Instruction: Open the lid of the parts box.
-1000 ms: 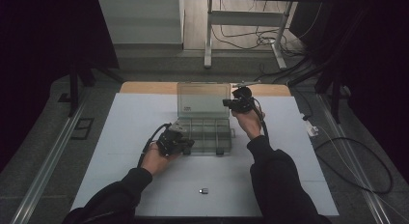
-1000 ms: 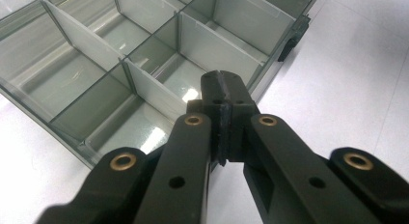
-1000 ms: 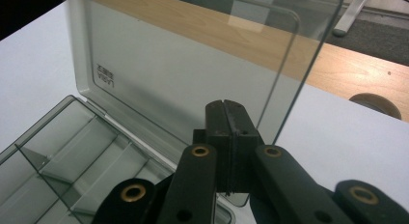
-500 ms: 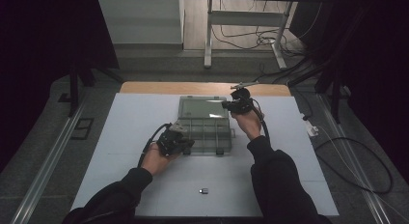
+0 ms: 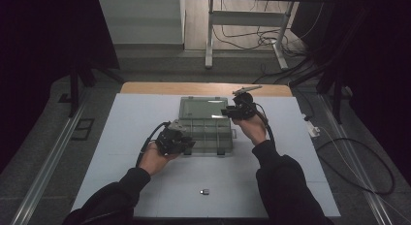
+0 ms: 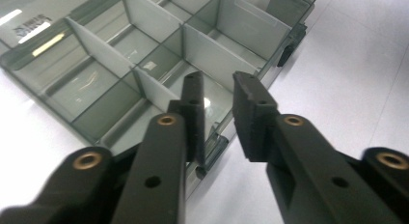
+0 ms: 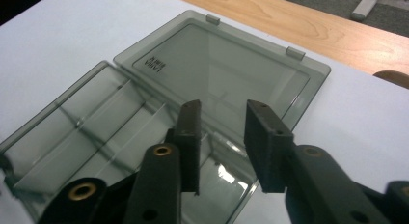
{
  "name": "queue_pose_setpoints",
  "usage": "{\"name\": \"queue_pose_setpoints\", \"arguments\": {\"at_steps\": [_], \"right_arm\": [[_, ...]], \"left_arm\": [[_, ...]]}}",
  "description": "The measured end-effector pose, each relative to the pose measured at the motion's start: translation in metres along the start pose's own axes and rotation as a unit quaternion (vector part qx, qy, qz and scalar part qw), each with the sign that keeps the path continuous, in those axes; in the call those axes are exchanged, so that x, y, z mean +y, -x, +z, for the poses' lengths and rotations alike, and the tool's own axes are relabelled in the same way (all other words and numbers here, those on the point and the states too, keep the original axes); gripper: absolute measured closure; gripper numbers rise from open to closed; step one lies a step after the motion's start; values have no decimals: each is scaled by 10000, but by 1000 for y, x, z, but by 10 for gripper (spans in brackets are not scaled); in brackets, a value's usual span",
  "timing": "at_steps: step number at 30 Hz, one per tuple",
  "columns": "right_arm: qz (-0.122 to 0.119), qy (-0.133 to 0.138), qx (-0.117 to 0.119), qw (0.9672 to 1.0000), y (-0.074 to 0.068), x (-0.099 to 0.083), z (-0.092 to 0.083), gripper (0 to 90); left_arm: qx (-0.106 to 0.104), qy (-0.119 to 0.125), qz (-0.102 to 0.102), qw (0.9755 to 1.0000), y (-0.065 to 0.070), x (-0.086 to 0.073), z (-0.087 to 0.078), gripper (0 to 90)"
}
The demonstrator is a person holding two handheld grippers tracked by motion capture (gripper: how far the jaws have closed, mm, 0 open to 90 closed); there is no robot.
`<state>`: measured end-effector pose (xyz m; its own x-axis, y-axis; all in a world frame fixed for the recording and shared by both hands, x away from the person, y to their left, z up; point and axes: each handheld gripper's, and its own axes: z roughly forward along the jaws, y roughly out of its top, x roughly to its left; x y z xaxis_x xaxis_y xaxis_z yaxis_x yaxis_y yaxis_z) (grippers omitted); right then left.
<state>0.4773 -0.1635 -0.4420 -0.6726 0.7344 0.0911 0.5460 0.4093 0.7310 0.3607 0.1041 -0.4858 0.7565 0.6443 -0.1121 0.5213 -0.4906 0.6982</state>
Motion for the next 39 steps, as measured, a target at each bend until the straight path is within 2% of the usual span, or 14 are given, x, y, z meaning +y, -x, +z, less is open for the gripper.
{"name": "queue_pose_setpoints", "arguments": {"at_steps": [9,12,20,28,33,39], "right_arm": [[-14,-92,167,9998,-10,-7,-11,544],[-40,-103,220,9997,-16,-9,-14,511],[-102,-67,281,9995,-27,-14,-25,437],[-313,-162,230,9991,-35,-24,-33,355],[-370,-120,285,9988,-39,-31,-41,310],[-363,-171,336,9986,-45,-37,-47,247]], "left_arm": [[-2,-57,-84,9999,-5,-2,-12,600],[50,-108,-47,9999,-8,-3,-18,549],[17,-7,-265,9996,-18,-8,-32,465],[-9,-26,-353,9994,-22,-13,-36,349],[4,4,-380,9993,-22,-15,-38,230],[-188,58,-562,9982,-22,-17,-45,145]]}}
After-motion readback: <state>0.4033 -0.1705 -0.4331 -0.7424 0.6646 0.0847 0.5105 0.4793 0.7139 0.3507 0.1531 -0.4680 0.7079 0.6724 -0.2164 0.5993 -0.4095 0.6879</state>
